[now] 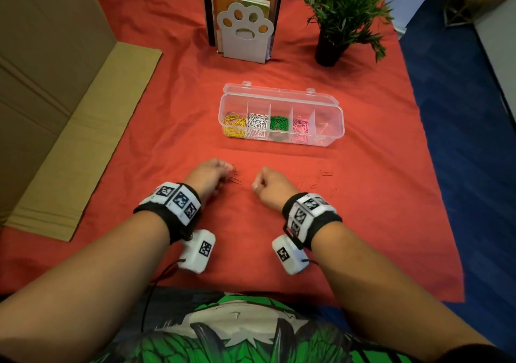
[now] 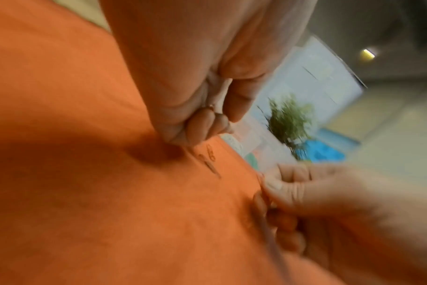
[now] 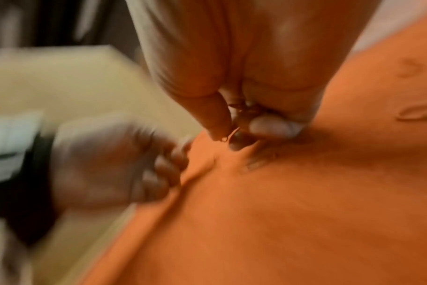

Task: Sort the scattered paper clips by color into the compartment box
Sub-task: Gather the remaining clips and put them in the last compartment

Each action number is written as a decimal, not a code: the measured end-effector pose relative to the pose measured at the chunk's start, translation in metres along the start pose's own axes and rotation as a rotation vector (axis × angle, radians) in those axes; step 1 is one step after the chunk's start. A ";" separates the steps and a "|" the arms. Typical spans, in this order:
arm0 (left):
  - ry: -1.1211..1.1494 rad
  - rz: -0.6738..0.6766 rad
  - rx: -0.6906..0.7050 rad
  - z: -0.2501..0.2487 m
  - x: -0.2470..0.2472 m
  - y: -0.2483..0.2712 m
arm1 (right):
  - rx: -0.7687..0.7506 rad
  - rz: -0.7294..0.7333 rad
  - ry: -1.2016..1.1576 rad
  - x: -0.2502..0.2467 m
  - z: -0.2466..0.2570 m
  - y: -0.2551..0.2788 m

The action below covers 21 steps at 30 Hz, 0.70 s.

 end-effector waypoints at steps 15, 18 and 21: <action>-0.931 -0.072 0.207 -0.021 0.018 0.005 | 0.076 -0.040 -0.888 -0.022 -0.049 0.034; -0.971 -0.064 0.205 -0.018 0.025 0.006 | 0.090 -0.059 -0.191 -0.020 -0.035 0.033; -0.835 -0.067 0.153 -0.017 0.024 0.001 | 0.026 -0.096 0.214 -0.009 -0.014 0.033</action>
Point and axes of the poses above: each hand's wrist, its own y-axis away from the middle knuckle, its own x-axis out of the palm, z = x × y, the point moved 8 cm from there along -y, towards the middle knuckle, and after that the axes turned 12 degrees about z, right-handed, at the moved point
